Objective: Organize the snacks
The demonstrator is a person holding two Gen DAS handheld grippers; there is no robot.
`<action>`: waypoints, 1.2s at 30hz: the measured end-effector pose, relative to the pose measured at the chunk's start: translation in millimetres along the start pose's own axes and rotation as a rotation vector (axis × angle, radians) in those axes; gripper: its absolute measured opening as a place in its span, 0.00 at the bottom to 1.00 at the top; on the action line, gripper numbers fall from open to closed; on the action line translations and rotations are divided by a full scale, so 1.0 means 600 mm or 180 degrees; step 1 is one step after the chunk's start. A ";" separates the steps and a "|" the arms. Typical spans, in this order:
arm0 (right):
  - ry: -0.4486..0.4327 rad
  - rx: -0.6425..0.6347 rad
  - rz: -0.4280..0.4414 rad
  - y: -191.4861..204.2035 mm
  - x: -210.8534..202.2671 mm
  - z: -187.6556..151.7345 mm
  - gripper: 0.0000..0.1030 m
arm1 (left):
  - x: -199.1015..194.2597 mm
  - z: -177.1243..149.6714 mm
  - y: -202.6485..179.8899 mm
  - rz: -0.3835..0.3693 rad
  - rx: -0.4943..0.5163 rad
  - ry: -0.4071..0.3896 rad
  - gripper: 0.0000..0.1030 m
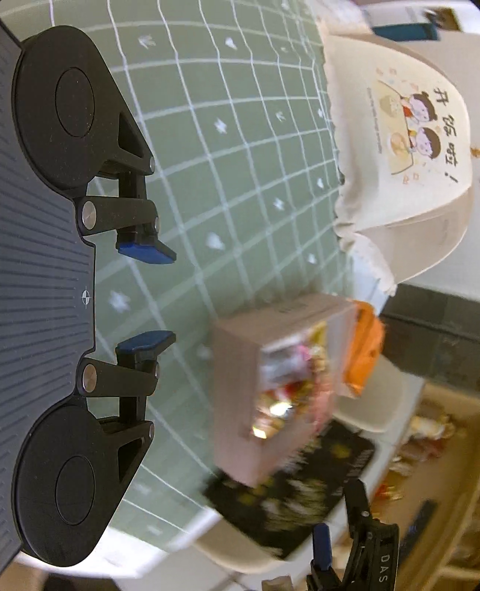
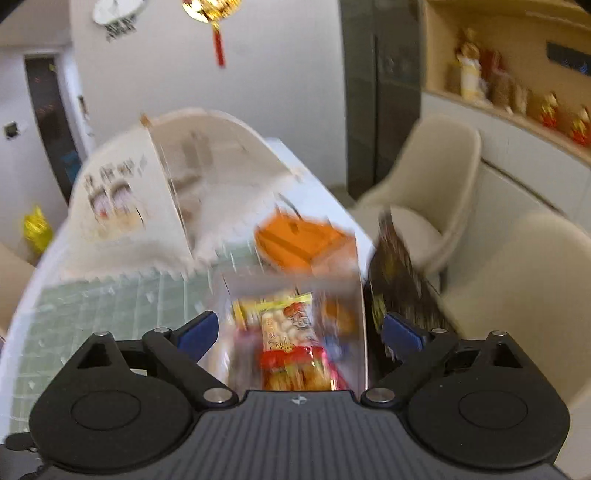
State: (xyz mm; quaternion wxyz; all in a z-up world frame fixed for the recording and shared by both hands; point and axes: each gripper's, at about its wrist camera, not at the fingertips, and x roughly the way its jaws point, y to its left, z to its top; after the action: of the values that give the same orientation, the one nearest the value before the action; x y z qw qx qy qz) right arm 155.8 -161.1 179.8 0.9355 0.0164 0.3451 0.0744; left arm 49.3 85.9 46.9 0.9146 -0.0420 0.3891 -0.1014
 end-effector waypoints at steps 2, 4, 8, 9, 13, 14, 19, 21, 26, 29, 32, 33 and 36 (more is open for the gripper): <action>0.0125 0.0075 -0.0029 0.003 0.009 -0.059 0.93 | 0.006 -0.024 -0.005 0.0008 0.0192 -0.0021 0.43; 0.0308 0.0099 -0.0093 0.010 0.024 -0.122 0.93 | 0.016 -0.043 -0.016 0.0031 0.0348 -0.0050 0.43; 0.0579 0.0150 -0.0192 0.029 0.055 -0.240 0.93 | 0.040 -0.061 -0.022 0.0180 0.0413 -0.0125 0.44; 0.0626 0.0168 -0.0206 0.035 0.061 -0.261 0.93 | 0.043 -0.062 -0.021 0.0224 0.0422 -0.0167 0.44; 0.0598 0.0072 -0.0297 0.058 0.072 -0.306 0.94 | 0.055 -0.061 -0.031 0.0312 0.0480 -0.0313 0.44; 0.0558 -0.0004 -0.0362 0.066 0.075 -0.310 0.95 | 0.059 -0.063 -0.035 0.0299 0.0514 -0.0360 0.45; 0.0312 0.0063 -0.0459 0.060 0.076 -0.324 1.00 | 0.073 -0.063 -0.046 0.0204 0.0564 -0.0500 0.52; 0.0187 0.0094 -0.0492 0.052 0.073 -0.331 1.00 | 0.075 -0.062 -0.048 0.0165 0.0588 -0.0493 0.55; 0.0045 0.0131 -0.0565 0.051 0.080 -0.326 1.00 | 0.081 -0.060 -0.056 0.0123 0.0633 -0.0480 0.58; -0.0056 0.0145 -0.0576 0.051 0.080 -0.331 1.00 | 0.083 -0.058 -0.056 0.0134 0.0605 -0.0483 0.58; -0.0135 0.0145 -0.0587 0.052 0.075 -0.339 1.00 | 0.084 -0.058 -0.059 0.0157 0.0623 -0.0484 0.58; -0.0135 0.0153 -0.0589 0.051 0.074 -0.339 1.00 | 0.084 -0.058 -0.059 0.0157 0.0625 -0.0484 0.58; -0.0135 0.0162 -0.0592 0.050 0.074 -0.339 1.00 | 0.084 -0.058 -0.059 0.0151 0.0613 -0.0484 0.58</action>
State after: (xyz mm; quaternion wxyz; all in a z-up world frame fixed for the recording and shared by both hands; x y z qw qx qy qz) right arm 53.7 -129.0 -1.2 0.9447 0.0096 0.3269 -0.0220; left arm 52.8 40.6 -7.0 0.9434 0.0477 0.3080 -0.1132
